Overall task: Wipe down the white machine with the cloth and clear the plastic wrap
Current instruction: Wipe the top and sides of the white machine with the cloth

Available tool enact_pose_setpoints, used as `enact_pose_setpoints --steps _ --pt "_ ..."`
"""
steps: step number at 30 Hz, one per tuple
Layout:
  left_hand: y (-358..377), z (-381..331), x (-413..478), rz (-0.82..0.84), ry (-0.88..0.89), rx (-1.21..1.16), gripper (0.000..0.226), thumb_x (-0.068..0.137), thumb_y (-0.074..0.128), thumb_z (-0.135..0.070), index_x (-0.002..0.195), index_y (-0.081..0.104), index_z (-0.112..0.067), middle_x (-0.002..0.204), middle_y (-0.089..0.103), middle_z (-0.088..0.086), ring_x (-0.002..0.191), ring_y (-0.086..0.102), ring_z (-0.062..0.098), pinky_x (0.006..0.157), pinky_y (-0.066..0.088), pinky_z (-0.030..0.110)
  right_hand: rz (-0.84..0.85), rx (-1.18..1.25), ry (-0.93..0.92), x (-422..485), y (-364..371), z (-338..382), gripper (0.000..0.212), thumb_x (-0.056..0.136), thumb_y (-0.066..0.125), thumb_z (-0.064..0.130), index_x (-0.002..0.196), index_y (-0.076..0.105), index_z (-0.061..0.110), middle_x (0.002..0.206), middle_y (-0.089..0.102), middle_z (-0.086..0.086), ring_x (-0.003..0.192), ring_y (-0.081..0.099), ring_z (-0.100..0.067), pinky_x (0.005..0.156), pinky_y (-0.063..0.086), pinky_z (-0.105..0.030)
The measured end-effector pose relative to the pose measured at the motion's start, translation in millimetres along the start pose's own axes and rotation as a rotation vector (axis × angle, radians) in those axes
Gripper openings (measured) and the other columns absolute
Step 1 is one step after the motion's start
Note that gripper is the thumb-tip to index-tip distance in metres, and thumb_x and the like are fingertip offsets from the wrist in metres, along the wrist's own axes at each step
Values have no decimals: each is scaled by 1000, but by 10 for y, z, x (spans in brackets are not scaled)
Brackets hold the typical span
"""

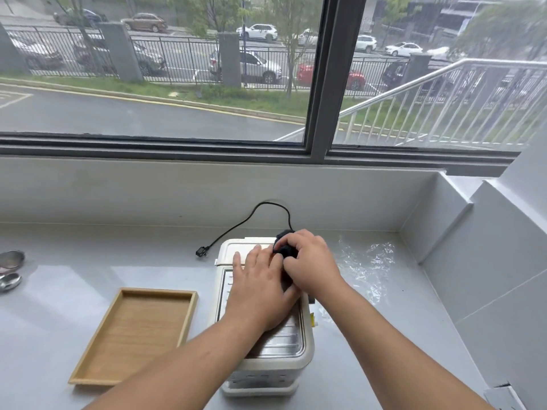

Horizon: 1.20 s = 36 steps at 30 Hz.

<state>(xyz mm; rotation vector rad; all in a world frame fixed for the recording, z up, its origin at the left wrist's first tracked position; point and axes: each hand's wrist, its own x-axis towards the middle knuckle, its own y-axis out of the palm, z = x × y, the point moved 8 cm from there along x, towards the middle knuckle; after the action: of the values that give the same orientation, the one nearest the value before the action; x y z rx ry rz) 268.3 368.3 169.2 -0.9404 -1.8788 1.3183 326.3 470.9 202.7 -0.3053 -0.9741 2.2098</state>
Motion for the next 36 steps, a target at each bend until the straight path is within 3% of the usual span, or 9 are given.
enact_pose_setpoints --steps 5,7,9,12,15,19,24,32,36 --pt "-93 49 1 -47 -18 -121 60 84 36 -67 122 53 -24 132 54 -4 137 40 23 123 19 53 28 -68 12 -9 15 162 42 76 55 13 105 70 39 103 62 21 104 53 -19 88 47 -31" --pt "-193 195 -2 -118 -120 -361 40 78 48 -54 103 52 -24 106 55 -7 109 49 21 103 40 42 72 -7 44 -26 58 230 47 72 56 17 110 66 42 107 68 18 102 59 -14 85 52 -32" --pt "-253 378 -31 -186 -250 -596 30 73 58 -38 97 47 -25 98 49 -9 97 50 21 78 41 33 102 82 77 -58 148 316 48 72 57 19 113 62 42 105 71 15 98 63 -12 82 55 -32" --pt "-286 480 -49 -197 -266 -743 42 73 62 -24 107 38 -30 108 43 -11 98 54 20 76 42 32 86 141 108 -86 229 366 44 74 60 20 114 62 40 102 71 5 91 65 -12 75 53 -29" --pt "-311 557 -16 -105 -211 -716 59 73 69 -28 115 29 -40 116 40 -13 101 56 19 77 43 32 88 107 138 -114 231 380 42 73 62 24 111 62 42 101 70 4 85 65 -8 64 45 -22" --pt "-356 691 78 73 -50 -606 76 68 69 -37 134 33 -44 122 44 -15 104 57 14 80 47 31 99 62 163 -169 285 437 43 71 61 26 108 61 48 98 67 14 80 62 2 58 41 -15" --pt "-444 753 95 157 131 -376 60 67 68 -43 123 45 -34 117 49 -13 107 55 14 83 53 37 88 26 200 -271 380 469 36 67 61 28 98 62 47 86 68 18 77 63 0 61 44 -19" --pt "-461 764 10 176 287 -244 49 68 68 -55 100 40 -32 105 46 -13 100 48 14 70 38 30 51 1 262 -464 443 517 31 63 60 31 89 62 47 80 68 20 75 61 5 60 44 -17" --pt "-450 747 -112 184 360 -211 47 67 62 -60 96 36 -34 101 44 -13 99 48 15 74 41 31 39 -24 299 -620 496 512 33 61 58 32 92 61 45 83 69 18 77 63 -2 68 54 -28"
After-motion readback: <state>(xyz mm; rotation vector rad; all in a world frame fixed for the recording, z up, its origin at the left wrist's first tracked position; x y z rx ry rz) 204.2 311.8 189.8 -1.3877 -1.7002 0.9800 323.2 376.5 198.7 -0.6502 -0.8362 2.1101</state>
